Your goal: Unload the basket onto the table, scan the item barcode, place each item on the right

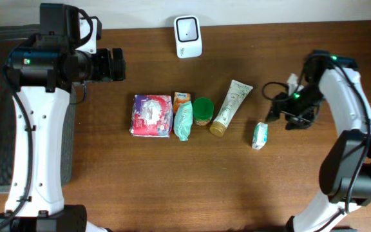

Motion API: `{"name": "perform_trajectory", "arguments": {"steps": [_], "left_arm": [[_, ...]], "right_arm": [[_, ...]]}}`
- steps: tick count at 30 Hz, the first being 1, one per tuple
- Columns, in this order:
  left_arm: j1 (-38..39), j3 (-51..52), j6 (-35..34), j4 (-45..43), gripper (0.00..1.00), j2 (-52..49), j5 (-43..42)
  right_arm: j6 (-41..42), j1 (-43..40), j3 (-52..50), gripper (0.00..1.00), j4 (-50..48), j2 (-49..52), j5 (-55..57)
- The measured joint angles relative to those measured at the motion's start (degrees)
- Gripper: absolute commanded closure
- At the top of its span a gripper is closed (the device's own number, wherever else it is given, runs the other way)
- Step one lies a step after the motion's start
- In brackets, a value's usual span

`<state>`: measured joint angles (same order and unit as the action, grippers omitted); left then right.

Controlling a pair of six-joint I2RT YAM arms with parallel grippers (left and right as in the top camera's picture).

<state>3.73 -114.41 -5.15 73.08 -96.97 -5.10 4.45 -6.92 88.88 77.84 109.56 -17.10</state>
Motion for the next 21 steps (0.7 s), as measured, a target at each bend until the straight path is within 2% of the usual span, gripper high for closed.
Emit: {"name": "perform_trajectory", "arguments": {"steps": [3, 6, 9, 12, 13, 16, 19, 21], "left_arm": [[0.00, 0.00, 0.00, 0.00, 0.01, 0.00, 0.00], [0.00, 0.00, 0.02, -0.02, 0.01, 0.00, 0.02], [0.00, 0.00, 0.00, 0.02, 0.01, 0.00, 0.00], [0.00, 0.00, 0.02, 0.00, 0.01, 0.00, 0.02], [0.00, 0.00, 0.02, -0.02, 0.01, 0.00, 0.00], [0.00, 0.00, 0.00, 0.02, 0.01, 0.00, 0.00], [0.00, 0.00, 0.02, 0.00, 0.01, 0.00, 0.02], [0.00, 0.00, 0.02, -0.02, 0.01, 0.00, 0.02]], "right_arm": [[0.74, 5.88, -0.07, 0.39, -2.03, 0.02, 1.66], [9.20, 12.31, -0.63, 0.40, -2.45, 0.02, 11.26], [19.50, 17.70, -4.70, 0.35, -4.07, 0.02, 24.06], [24.17, 20.81, -9.79, 0.36, -9.07, 0.07, 29.62], [25.03, 20.87, -11.37, 0.42, -10.45, 0.09, 30.58], [25.97, 19.76, -14.45, 0.82, -14.43, 0.09, 30.71], [26.77, 17.68, -15.89, 0.96, -15.23, 0.09, 29.66], [23.89, 16.02, -15.87, 0.96, -16.02, 0.09, 26.97]]}}
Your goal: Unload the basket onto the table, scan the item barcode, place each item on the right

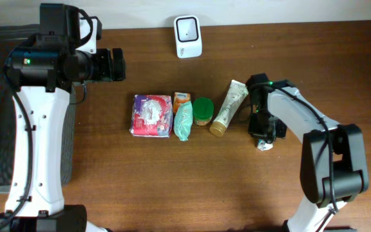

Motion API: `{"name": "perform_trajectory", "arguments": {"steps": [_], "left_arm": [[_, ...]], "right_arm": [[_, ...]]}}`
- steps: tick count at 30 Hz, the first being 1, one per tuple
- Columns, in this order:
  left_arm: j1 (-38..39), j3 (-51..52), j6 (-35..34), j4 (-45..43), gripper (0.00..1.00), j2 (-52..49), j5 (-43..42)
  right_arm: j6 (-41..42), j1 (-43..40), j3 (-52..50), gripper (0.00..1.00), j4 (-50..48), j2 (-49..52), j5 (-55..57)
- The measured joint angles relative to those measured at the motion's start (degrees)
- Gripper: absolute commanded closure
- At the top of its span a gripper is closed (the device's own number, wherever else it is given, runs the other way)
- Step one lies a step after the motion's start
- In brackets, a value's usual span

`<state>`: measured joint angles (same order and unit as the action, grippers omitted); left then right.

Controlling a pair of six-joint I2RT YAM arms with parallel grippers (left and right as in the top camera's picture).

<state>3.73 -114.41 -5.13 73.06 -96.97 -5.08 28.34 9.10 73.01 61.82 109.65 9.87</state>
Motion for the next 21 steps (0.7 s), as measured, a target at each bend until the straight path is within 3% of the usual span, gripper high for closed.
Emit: {"name": "perform_trajectory", "arguments": {"steps": [6, 10, 12, 13, 17, 21], "left_arm": [[0.00, 0.00, -0.02, 0.00, 0.01, -0.02, 0.00], [0.00, 0.00, -0.02, 0.00, 0.01, 0.00, 0.00], [0.00, 0.00, 0.00, 0.02, 0.01, 0.00, -0.02], [0.00, 0.00, 0.00, 0.02, 0.01, 0.00, 0.00], [0.00, 0.00, 0.00, 0.02, 0.01, 0.00, 0.00], [0.00, 0.00, -0.02, -0.02, 0.01, 0.00, 0.00]], "right_arm": [[-18.58, -12.48, 2.10, 0.96, -2.95, 0.00, -32.54], [-26.82, -18.21, 1.92, 0.94, -3.19, 0.00, -44.54], [-28.44, -18.40, 0.22, 0.54, -5.33, 0.00, -46.45], [-29.07, -18.38, -1.38, 0.44, -6.71, 0.04, -47.01], [-28.74, -18.38, -5.42, 0.38, -8.44, 0.28, -44.81], [-28.30, -18.36, -1.27, 0.35, -3.74, 0.33, -42.73]]}}
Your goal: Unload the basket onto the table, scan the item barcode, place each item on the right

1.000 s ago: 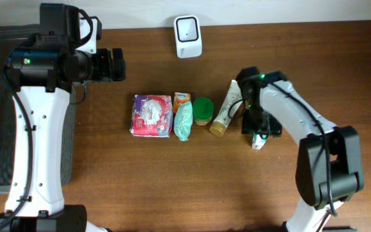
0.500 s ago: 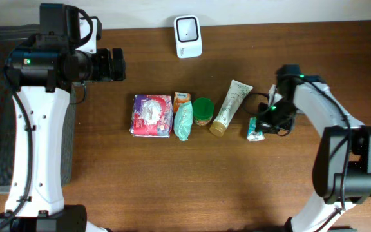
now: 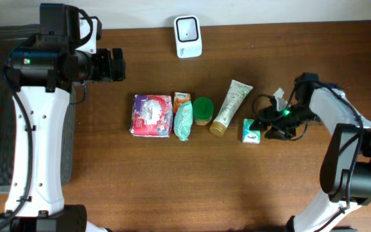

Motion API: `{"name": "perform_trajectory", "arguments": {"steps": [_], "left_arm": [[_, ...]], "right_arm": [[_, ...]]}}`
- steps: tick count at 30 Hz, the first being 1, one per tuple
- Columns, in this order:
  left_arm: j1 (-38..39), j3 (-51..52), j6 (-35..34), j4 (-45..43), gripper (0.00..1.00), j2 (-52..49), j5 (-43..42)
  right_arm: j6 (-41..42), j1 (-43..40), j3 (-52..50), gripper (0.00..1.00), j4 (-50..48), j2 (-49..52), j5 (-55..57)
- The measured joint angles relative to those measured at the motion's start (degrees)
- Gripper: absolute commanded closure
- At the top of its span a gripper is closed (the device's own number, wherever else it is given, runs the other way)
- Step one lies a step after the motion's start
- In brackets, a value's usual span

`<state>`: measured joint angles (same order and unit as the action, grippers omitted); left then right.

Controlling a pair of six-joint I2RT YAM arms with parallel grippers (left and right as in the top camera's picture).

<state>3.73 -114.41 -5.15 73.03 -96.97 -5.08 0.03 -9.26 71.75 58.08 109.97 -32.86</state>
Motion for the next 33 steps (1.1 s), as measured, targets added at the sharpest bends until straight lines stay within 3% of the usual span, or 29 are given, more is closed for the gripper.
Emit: {"name": "perform_trajectory", "arguments": {"steps": [8, 12, 13, 17, 23, 28, 33], "left_arm": [[0.00, 0.00, 0.02, 0.02, 0.01, 0.00, 0.00], [0.00, 0.00, 0.00, 0.04, 0.01, 0.00, -0.02], [0.00, 0.00, 0.02, 0.02, 0.01, -0.02, 0.00], [0.00, 0.00, 0.00, 0.04, 0.01, 0.00, -0.02], [0.00, 0.00, 0.02, 0.04, 0.01, 0.00, 0.00], [0.00, 0.00, 0.00, 0.04, 0.01, 0.00, 0.00], [0.00, 0.00, 0.00, 0.04, 0.01, 0.00, 0.00]], "right_arm": [[0.26, 0.02, 1.49, 0.38, -5.86, 0.02, 3.78], [0.98, 0.02, -2.75, 0.63, -8.74, 0.02, 4.44], [1.40, 0.02, -3.61, 0.65, -9.07, 0.02, 4.35], [1.92, 0.02, -4.17, 0.59, -9.73, 0.02, 3.37], [2.56, 0.02, -4.81, 0.58, -10.32, 0.02, 1.29], [3.10, 0.02, -8.81, 0.84, -15.26, 0.00, -1.79], [2.82, 0.02, -10.16, 0.85, -17.51, 0.02, -9.86]]}}
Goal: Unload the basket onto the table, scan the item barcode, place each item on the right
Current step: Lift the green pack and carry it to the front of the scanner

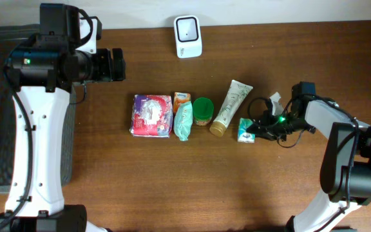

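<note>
The white barcode scanner (188, 37) stands at the table's far edge. Below it lies a row of items: a purple packet (151, 115), a small orange box (181, 98), a teal pouch (183, 122), a green jar (203, 111) and a cream tube (231, 106). A small teal-and-white packet (245, 130) sits right of the tube's cap. My right gripper (256, 127) reaches in from the right, with its fingers closed on the packet's right end. My left gripper (117, 64) hangs open at the far left, holding nothing.
A dark mesh surface borders the table on the left, under the left arm. The right arm's cable loops by a white tag (275, 100). The table's far edge runs just behind the scanner.
The small packet and my right gripper have both shifted slightly left, so the packet now lies close to the tube's cap. The right forearm lies lower and flatter. The left arm is unchanged.
At first my right gripper hovered right of the small packet, which lay lengthwise. Then the arm was over the packet. Later the gripper was at the packet's right end, with the packet turned and further left. Now the packet is further left again, in the gripper.
</note>
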Motion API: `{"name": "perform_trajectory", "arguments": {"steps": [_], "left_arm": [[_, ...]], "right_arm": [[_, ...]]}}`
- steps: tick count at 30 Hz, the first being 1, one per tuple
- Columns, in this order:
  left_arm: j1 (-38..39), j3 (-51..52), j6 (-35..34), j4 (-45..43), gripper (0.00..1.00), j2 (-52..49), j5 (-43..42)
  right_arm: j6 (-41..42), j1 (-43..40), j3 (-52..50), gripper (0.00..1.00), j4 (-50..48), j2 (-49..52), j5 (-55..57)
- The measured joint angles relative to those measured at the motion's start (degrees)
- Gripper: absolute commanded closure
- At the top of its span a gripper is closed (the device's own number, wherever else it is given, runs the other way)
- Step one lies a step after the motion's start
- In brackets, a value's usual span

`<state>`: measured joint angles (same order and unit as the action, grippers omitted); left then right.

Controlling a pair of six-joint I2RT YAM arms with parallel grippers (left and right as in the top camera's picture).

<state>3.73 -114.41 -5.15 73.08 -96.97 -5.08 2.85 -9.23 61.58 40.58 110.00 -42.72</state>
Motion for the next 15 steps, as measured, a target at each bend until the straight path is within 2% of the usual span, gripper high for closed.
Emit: {"name": "perform_trajectory", "arguments": {"steps": [1, 10, 15], "left_arm": [[0.00, 0.00, 0.02, 0.00, 0.01, -0.02, 0.00], [0.00, 0.00, 0.02, 0.00, 0.01, 0.00, 0.00], [0.00, 0.00, 0.00, 0.00, 0.01, -0.02, 0.00]], "right_arm": [[0.02, 0.00, -0.04, 0.96, -1.31, 0.00, -3.04], [0.11, 0.00, 0.74, 0.96, -6.01, 0.00, -28.70], [1.40, 0.90, 7.21, 0.96, -12.48, 0.00, -37.59]]}}
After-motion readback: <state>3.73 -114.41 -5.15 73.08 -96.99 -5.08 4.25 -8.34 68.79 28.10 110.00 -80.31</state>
